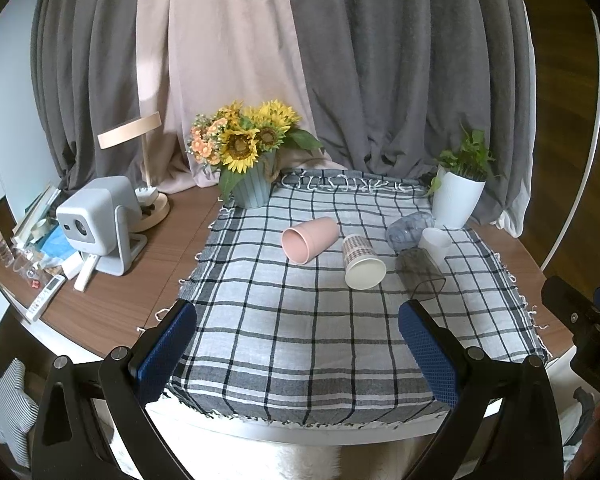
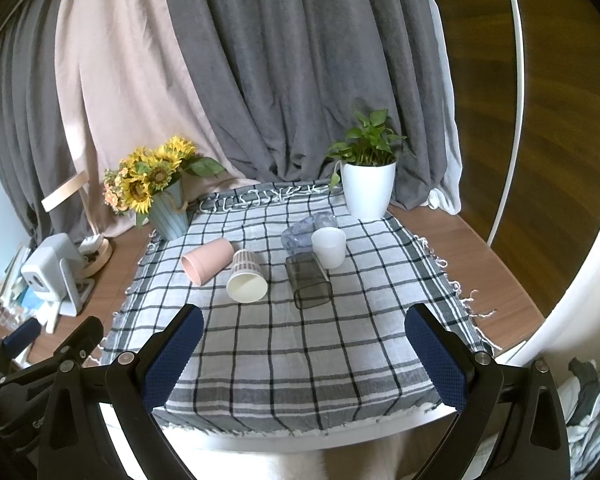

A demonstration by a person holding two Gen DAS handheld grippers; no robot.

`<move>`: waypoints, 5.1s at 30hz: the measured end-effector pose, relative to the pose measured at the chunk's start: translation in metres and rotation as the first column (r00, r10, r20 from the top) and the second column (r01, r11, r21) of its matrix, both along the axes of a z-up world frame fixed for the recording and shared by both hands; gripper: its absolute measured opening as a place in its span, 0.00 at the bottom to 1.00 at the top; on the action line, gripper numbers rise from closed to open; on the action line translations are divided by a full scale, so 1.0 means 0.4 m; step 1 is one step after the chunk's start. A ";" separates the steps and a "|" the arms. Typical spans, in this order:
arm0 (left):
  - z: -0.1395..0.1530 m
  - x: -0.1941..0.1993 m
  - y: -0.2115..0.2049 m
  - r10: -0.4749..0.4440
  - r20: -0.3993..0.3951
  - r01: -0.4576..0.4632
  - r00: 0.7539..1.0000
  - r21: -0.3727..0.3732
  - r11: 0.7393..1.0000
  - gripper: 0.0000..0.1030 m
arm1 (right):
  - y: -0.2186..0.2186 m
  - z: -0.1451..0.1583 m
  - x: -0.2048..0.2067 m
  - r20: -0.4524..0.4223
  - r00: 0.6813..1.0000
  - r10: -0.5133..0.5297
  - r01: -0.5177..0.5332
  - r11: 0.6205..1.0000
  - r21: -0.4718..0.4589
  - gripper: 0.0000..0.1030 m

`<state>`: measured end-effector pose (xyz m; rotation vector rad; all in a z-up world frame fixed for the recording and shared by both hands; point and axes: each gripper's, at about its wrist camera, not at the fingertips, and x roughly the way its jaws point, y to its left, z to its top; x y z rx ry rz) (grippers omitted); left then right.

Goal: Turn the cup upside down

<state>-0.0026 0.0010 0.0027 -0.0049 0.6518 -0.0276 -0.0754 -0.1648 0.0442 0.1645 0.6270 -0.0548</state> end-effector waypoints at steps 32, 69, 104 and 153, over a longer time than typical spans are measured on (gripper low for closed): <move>0.001 0.006 -0.004 0.005 -0.003 -0.005 1.000 0.005 1.000 1.00 | 0.001 -0.008 0.012 -0.001 1.000 0.004 -0.004 1.000 0.006 0.99; -0.163 0.394 0.027 -0.102 -0.264 0.117 0.959 0.044 0.992 1.00 | 0.077 -0.166 0.281 -0.195 0.980 -0.042 0.058 0.995 0.079 0.99; -0.507 0.967 -0.138 -0.444 -0.729 0.692 0.520 0.054 0.720 0.75 | 0.152 -0.360 0.665 -0.452 0.747 -0.487 0.575 0.815 0.073 0.99; -0.389 0.644 0.181 -0.338 -0.638 0.325 0.692 -0.142 0.935 0.70 | 0.071 -0.302 0.496 -0.383 0.791 -0.477 0.523 0.852 0.022 0.99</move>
